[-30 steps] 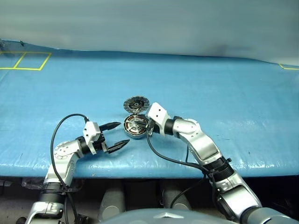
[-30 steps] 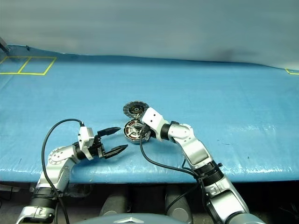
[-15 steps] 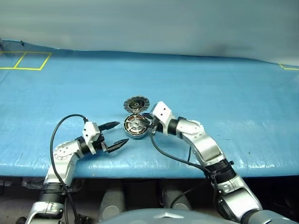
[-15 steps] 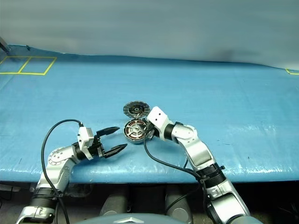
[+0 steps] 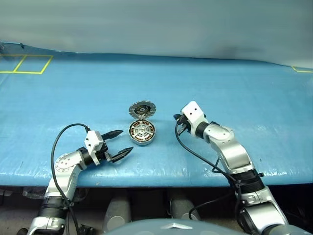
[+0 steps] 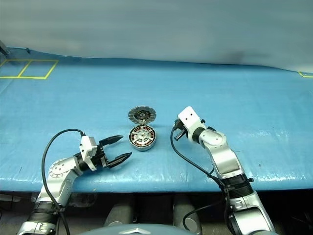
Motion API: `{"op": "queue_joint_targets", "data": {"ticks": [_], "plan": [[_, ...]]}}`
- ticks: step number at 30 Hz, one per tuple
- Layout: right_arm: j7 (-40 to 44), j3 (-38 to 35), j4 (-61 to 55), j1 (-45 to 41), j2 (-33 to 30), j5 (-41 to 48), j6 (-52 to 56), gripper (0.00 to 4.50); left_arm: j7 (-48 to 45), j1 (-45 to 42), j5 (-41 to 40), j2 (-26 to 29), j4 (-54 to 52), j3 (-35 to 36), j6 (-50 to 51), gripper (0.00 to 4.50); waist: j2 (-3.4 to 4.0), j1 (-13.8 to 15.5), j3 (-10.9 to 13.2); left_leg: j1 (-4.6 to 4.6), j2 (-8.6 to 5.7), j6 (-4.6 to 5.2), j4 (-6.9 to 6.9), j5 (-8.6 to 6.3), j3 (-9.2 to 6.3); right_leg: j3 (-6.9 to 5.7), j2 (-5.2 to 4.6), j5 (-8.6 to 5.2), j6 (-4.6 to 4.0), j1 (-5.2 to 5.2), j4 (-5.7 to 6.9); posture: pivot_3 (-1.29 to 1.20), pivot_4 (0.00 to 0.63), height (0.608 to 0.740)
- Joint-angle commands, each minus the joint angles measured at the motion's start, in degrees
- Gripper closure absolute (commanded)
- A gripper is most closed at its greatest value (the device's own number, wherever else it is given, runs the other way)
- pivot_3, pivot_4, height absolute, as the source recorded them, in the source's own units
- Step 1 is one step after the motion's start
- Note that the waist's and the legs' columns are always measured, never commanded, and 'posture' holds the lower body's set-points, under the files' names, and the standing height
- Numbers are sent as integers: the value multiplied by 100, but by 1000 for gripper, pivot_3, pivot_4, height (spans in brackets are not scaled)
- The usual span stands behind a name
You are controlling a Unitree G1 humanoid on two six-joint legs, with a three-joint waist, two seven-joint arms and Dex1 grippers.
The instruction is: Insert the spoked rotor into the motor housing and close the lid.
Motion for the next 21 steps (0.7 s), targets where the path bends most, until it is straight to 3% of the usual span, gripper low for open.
{"op": "queue_joint_targets", "data": {"ticks": [1,7,21], "plan": [[-160,-199,173,-284,84,-17,-230,4464,-18,-66,-122,-27,-160,77,-93,0,0,2,0,-1,0,0,0,0,0,0,0,0,0,0,0,0,150,740],[-46,-75,924,-993,205,-84,-802,4464,-85,-75,-178,-53,-165,70,-21,0,2,-8,2,1,0,0,0,0,0,0,1,0,1,1,1,0,150,740],[1458,30,2328,-2267,1169,673,-1706,4464,-216,-45,-187,62,-163,81,4,0,6,-27,4,0,1,1,-6,0,-4,-1,4,3,0,0,1,0,150,740]]}}
